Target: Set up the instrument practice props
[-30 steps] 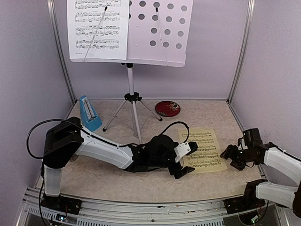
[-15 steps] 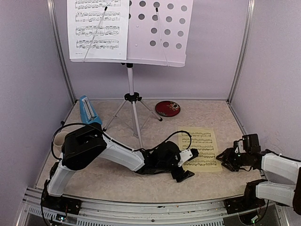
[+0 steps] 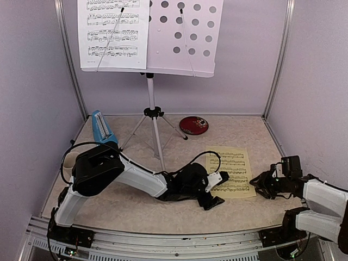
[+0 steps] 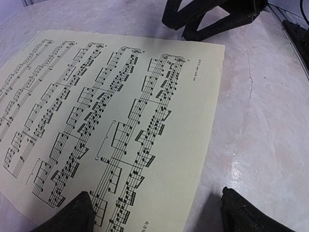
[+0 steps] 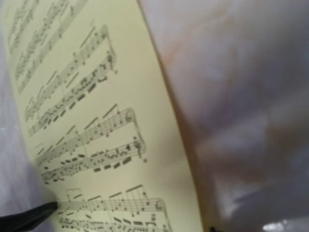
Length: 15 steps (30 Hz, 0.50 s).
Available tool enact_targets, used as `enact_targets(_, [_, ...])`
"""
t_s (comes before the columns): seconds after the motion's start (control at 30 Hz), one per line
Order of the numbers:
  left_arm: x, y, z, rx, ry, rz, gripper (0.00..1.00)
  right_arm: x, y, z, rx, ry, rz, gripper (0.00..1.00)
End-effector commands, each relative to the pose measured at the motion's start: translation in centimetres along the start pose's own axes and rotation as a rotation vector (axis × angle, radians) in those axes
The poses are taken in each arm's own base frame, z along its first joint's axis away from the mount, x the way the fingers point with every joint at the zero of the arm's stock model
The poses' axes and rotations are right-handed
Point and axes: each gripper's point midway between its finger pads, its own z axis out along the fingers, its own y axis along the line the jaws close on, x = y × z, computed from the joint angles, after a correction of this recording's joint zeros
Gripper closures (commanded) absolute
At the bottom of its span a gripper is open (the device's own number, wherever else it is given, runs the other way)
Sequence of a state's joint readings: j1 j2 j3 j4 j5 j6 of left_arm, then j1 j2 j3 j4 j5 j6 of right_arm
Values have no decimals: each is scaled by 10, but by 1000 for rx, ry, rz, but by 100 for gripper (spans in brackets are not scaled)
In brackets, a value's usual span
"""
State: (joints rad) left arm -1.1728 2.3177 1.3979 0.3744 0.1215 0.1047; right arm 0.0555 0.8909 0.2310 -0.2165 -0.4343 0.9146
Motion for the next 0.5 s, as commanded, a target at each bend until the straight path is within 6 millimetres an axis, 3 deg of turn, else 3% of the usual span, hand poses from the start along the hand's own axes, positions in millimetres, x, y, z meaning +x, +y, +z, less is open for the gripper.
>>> enact_targets(0.0, [-9, 8, 3, -3, -29, -4, 12, -3, -3, -1, 24, -2, 33, 52])
enact_targets(0.27, [-11, 8, 2, 4, -40, -4, 12, 22, -15, 14, -22, 88, 133, 55])
enact_targets(0.47, [-13, 9, 4, 6, -49, -8, 12, 16, 5, 10, -119, 66, 125, 63])
